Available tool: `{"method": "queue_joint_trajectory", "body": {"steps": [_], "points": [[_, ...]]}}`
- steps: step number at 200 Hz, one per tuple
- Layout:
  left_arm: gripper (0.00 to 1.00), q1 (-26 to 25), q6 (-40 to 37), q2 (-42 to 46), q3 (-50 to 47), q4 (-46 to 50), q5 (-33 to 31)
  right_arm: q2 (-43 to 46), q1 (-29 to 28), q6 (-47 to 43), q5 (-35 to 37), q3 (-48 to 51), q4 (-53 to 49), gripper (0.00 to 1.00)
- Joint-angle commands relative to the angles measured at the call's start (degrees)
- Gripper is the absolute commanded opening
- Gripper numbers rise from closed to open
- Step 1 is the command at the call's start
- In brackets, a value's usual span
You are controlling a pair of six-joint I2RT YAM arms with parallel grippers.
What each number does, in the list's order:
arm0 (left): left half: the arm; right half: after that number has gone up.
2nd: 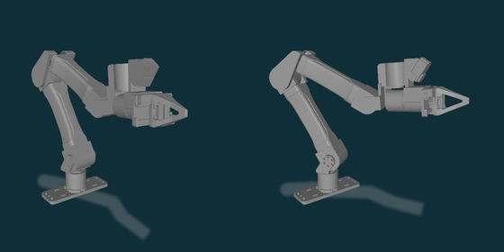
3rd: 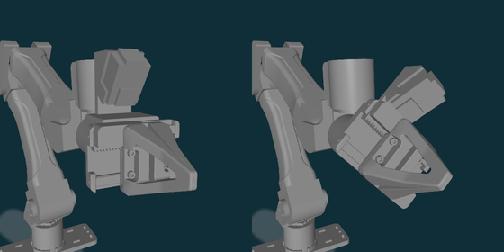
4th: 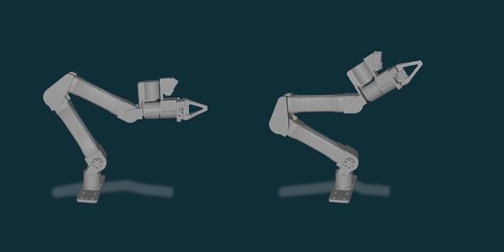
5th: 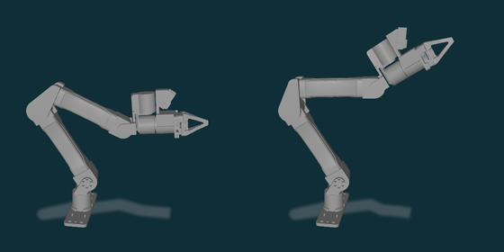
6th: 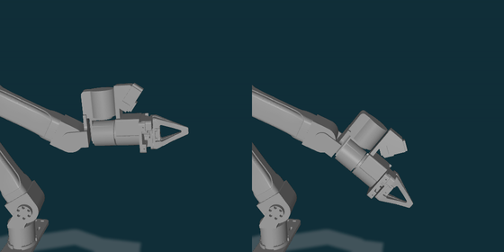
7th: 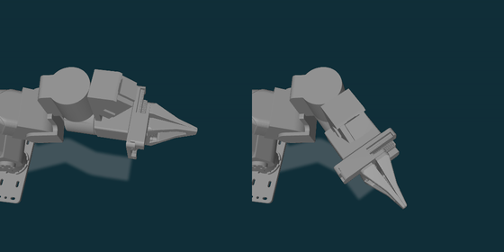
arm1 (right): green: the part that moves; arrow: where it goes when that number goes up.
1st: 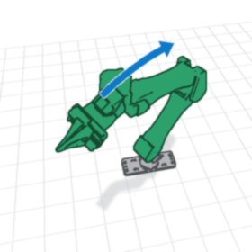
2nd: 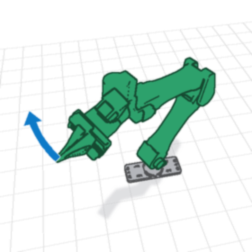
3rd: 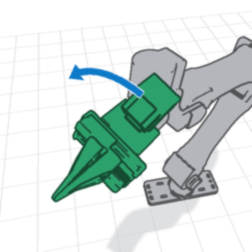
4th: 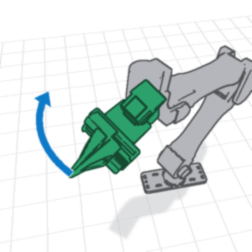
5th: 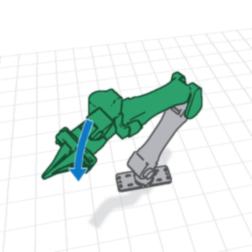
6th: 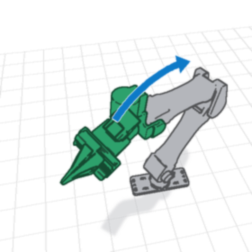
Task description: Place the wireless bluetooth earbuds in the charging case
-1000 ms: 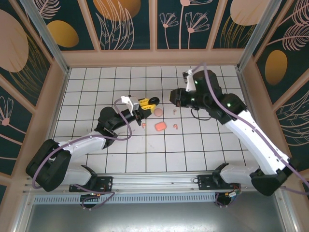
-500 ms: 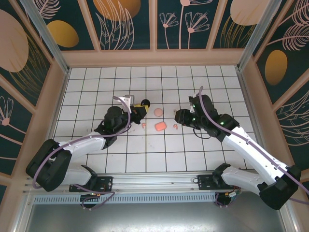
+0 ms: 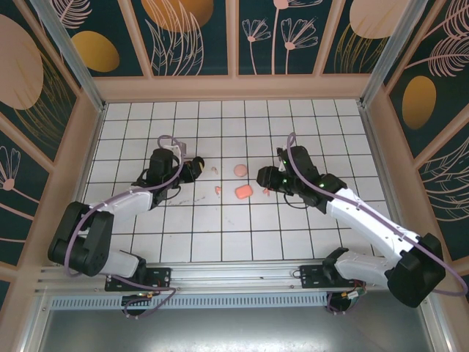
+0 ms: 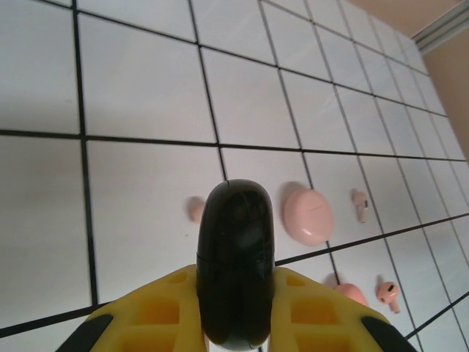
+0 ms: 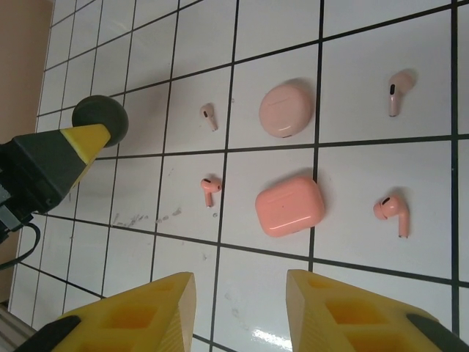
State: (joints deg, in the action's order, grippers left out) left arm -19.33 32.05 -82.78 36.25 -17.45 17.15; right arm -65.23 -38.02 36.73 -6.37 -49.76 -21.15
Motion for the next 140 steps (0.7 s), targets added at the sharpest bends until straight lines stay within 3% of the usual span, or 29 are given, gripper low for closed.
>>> {"method": "queue_joint_trajectory", "body": {"steps": [1,88,112,140], "points": [[0.00,2.40,-2.27,-3.46,2.79,2.96,3.91,-0.55,-0.03,-1.98,-0.89,0.15,3.53,0.38],[0.00,5.98,-7.93,-18.03,11.05,7.71,5.99,-0.53,0.15,-5.86,1.27,-2.00,-0.12,0.40],[0.00,7.08,-9.45,-19.44,12.26,10.34,5.69,-0.92,0.22,-6.06,0.97,-1.92,0.36,0.46],[0.19,8.32,-10.81,-19.69,12.33,11.84,4.55,-1.69,0.23,-5.88,0.66,-2.01,1.00,0.52]]}}
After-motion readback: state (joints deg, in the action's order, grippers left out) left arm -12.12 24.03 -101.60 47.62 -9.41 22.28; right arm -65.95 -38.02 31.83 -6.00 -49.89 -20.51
